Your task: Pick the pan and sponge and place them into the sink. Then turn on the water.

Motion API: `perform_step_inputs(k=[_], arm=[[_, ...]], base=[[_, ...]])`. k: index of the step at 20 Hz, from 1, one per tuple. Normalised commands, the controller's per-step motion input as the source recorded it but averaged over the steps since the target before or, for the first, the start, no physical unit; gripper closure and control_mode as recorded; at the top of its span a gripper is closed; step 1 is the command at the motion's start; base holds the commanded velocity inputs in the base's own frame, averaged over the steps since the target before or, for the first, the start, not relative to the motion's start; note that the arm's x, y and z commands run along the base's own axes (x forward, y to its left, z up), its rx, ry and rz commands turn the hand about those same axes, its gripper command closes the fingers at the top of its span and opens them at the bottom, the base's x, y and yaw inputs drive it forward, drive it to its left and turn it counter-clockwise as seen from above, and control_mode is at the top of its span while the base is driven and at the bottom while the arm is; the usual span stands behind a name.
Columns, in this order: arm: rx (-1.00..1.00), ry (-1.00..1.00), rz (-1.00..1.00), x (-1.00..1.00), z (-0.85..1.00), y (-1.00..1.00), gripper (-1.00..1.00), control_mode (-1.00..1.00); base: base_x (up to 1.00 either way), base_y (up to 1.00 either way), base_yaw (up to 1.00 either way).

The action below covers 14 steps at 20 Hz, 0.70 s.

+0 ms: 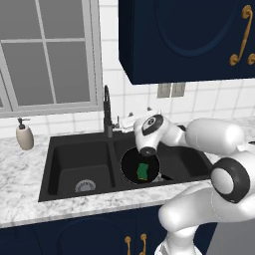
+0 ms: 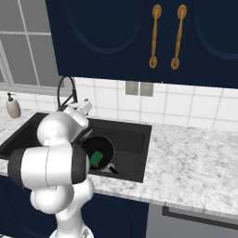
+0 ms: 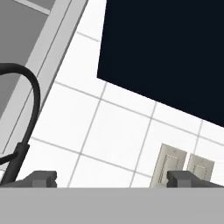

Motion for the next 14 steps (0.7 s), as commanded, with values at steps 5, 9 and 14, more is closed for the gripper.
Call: perform_step_inputs(k=[5, 9, 14], arm=[[0.05, 0.05, 0.00, 0.32, -0.34, -0.02, -1.00, -1.00], [0.08, 0.12, 0.00, 0.43, -0.33, -0.06, -1.00, -1.00], [0.06, 0.01, 0.00, 0.19, -0.54, -0.06, -1.00, -1.00]], base=[[0.00, 0.00, 0.00], [0.00, 0.00, 0.00], [0.00, 0.00, 0.00]])
